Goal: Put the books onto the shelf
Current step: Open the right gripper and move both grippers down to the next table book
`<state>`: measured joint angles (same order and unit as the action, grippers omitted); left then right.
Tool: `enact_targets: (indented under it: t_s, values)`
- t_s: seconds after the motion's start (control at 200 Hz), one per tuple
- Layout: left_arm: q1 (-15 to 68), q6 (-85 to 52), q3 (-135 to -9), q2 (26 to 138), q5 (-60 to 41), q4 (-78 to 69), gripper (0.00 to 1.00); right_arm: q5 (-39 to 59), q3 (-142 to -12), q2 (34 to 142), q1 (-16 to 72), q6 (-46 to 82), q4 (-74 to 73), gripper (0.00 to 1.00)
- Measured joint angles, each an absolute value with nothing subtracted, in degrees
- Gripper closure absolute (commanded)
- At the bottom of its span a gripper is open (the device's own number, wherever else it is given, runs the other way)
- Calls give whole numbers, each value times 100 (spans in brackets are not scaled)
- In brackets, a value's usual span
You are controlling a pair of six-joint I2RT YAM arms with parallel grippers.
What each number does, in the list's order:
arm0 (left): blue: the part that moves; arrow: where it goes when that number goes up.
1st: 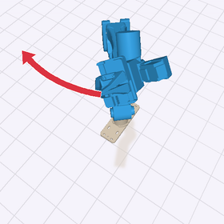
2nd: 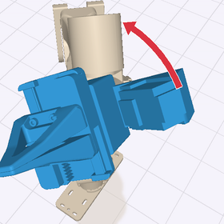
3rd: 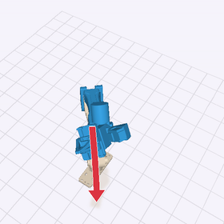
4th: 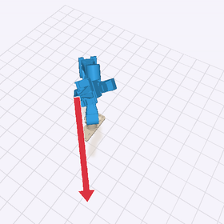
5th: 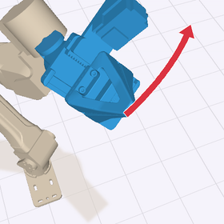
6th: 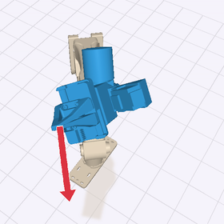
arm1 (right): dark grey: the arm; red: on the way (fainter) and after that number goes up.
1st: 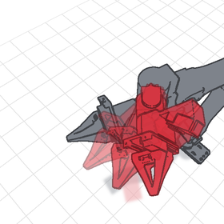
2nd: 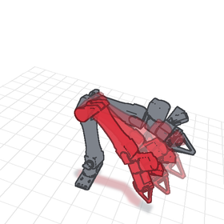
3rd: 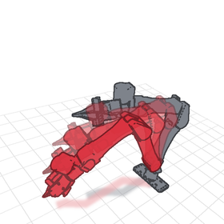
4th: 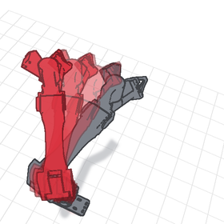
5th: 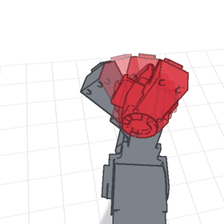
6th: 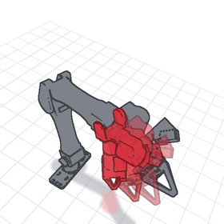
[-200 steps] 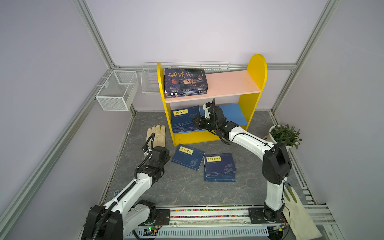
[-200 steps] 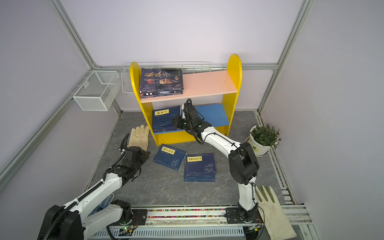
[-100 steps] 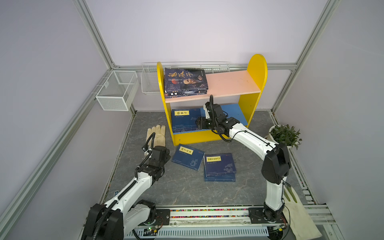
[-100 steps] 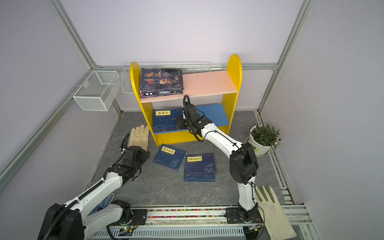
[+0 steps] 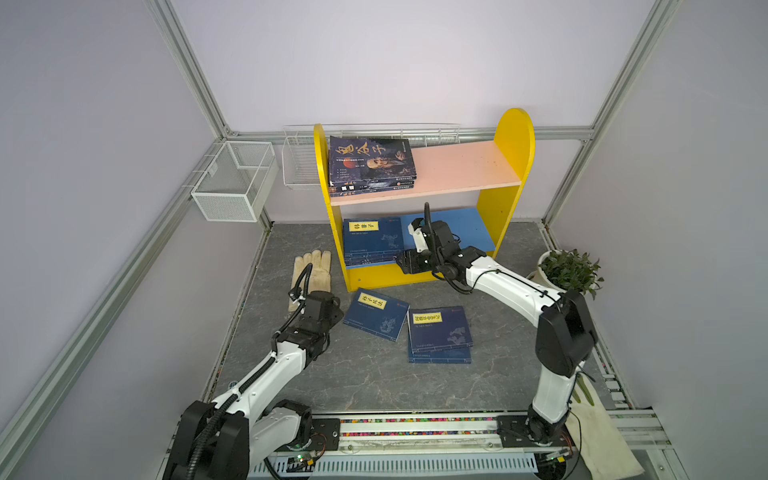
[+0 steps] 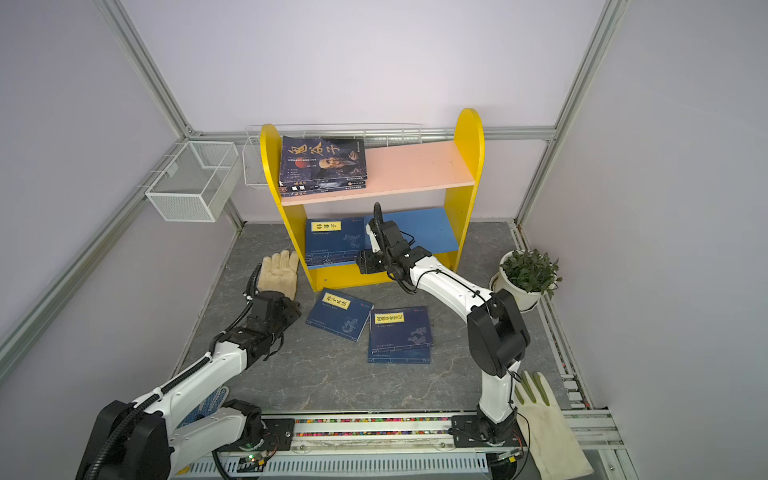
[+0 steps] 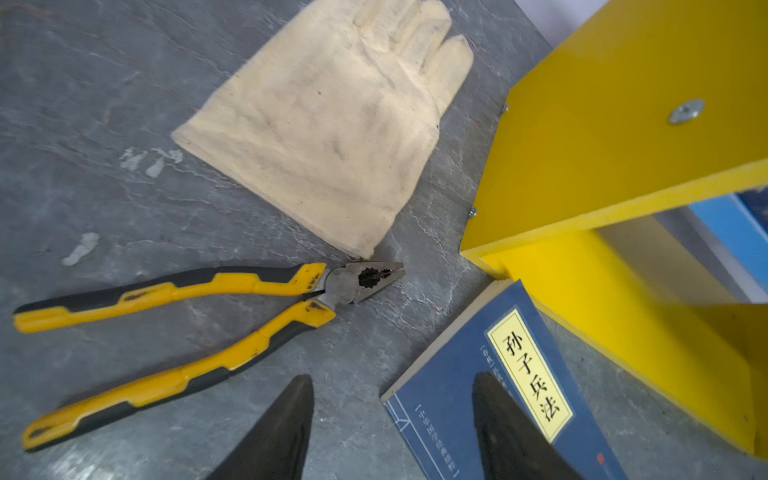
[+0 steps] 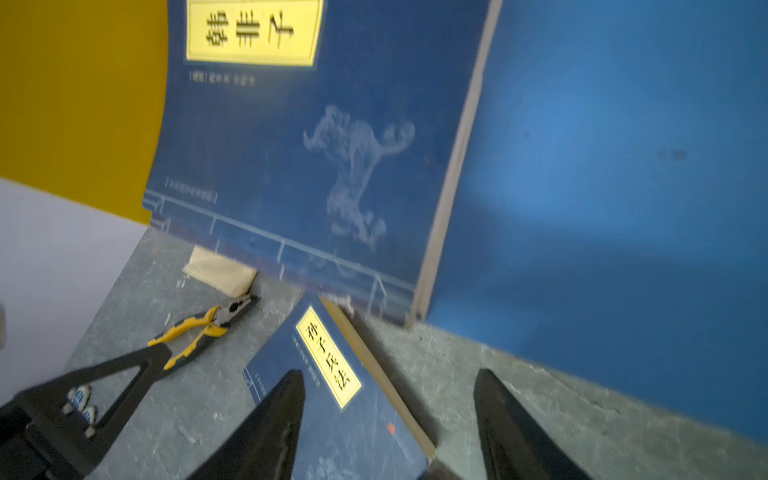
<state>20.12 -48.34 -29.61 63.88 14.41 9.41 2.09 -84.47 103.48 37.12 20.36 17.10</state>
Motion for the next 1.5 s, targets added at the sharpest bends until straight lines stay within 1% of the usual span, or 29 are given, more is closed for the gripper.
enact_targets:
  t_s: [0.16, 0.29, 0.42, 0.545, 0.72, 0.84, 0.96, 1.195, 1.31, 1.37, 1.41, 1.5]
  values:
    - [2104, -4071, -3269, 6967, 718, 620, 35, 150, -6997, 9109, 3417, 2099, 1732, 31]
    - [2650, -3227, -3839, 7553, 104, 515, 28, 176, -5905, 8274, 2958, 2305, 1999, 30]
    - [3378, -2311, -4589, 8278, -613, 534, 25, 362, -5148, 8001, 2523, 2401, 2547, 32]
    - [3876, -1621, -5310, 9172, -1155, 856, 26, 790, -4626, 7999, 2235, 2440, 3072, 32]
    - [4088, -1098, -5839, 10082, -1448, 1466, 37, 1476, -4228, 8005, 2206, 2440, 3424, 33]
    - [4077, -895, -6007, 10241, -1487, 1651, 50, 1911, -4014, 8132, 2134, 2418, 3378, 37]
    - [4080, -790, -6060, 10309, -1507, 1732, 60, 2220, -3940, 8197, 2018, 2401, 3205, 42]
    - [4075, -720, -6167, 10464, -1605, 1750, 74, 2497, -3889, 8243, 1710, 2324, 2755, 53]
    - [4075, -727, -6243, 10575, -1684, 1756, 79, 2611, -3889, 8241, 1629, 2309, 2530, 57]
    - [4069, -731, -6281, 10589, -1693, 1776, 86, 2689, -3896, 8241, 1621, 2309, 2473, 59]
    - [4062, -738, -6300, 10597, -1691, 1789, 89, 2742, -3900, 8235, 1616, 2305, 2458, 59]
    - [4056, -718, -6320, 10602, -1697, 1791, 90, 2792, -3964, 8167, 1610, 2265, 2534, 60]
